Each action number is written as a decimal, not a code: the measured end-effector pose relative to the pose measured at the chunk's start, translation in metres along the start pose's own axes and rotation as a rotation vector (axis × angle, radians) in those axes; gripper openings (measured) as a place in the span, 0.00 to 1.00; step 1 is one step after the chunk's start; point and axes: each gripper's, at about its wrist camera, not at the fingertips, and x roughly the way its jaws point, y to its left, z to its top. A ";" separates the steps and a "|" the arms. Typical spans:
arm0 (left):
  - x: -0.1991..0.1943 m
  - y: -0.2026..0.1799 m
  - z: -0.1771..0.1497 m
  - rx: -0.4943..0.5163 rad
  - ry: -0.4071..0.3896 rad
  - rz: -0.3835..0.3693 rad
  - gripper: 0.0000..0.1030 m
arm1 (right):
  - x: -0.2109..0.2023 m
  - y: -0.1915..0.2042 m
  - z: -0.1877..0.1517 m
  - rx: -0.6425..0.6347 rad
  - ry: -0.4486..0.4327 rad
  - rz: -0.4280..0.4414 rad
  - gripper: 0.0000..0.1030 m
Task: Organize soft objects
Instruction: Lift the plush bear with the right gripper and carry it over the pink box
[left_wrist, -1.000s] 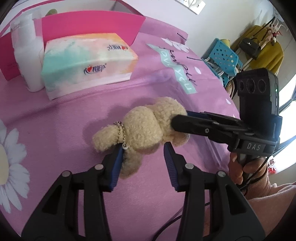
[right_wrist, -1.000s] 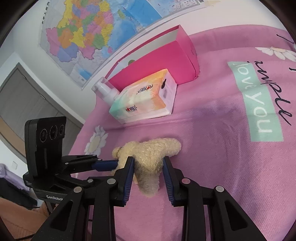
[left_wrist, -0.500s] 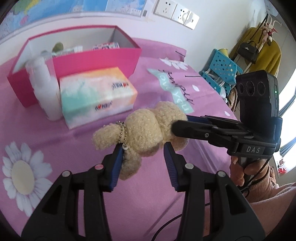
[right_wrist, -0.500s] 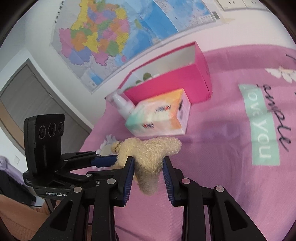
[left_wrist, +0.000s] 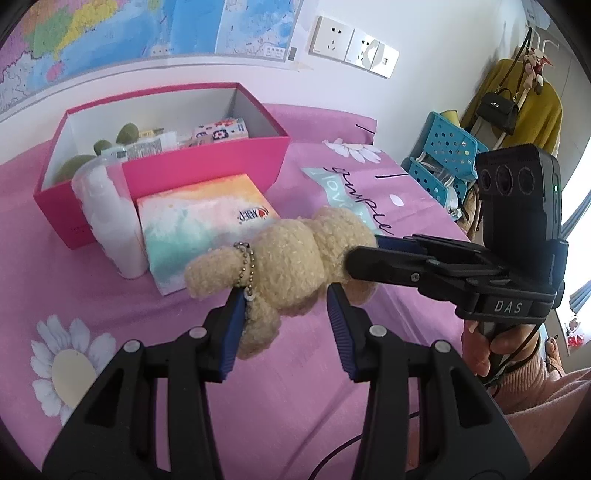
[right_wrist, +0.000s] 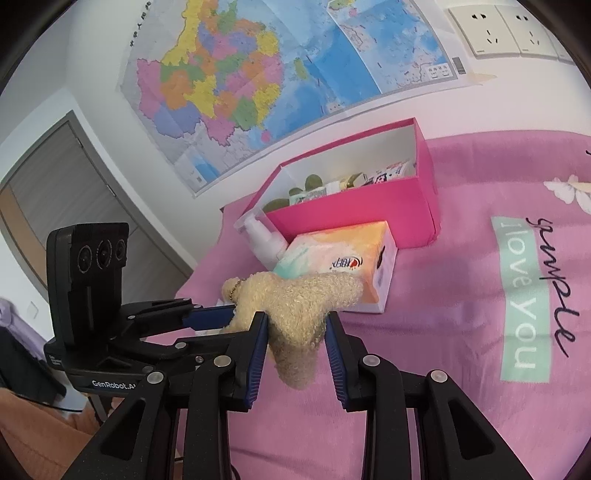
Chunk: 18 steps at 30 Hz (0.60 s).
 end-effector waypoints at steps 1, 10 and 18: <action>-0.001 0.000 0.001 0.001 -0.003 0.002 0.45 | 0.000 0.000 0.001 -0.002 -0.001 0.000 0.30; -0.002 0.000 0.007 0.005 -0.018 0.012 0.45 | 0.001 0.001 0.010 -0.020 -0.011 0.000 0.30; -0.004 0.002 0.014 0.009 -0.033 0.025 0.45 | 0.001 0.002 0.019 -0.040 -0.023 -0.003 0.30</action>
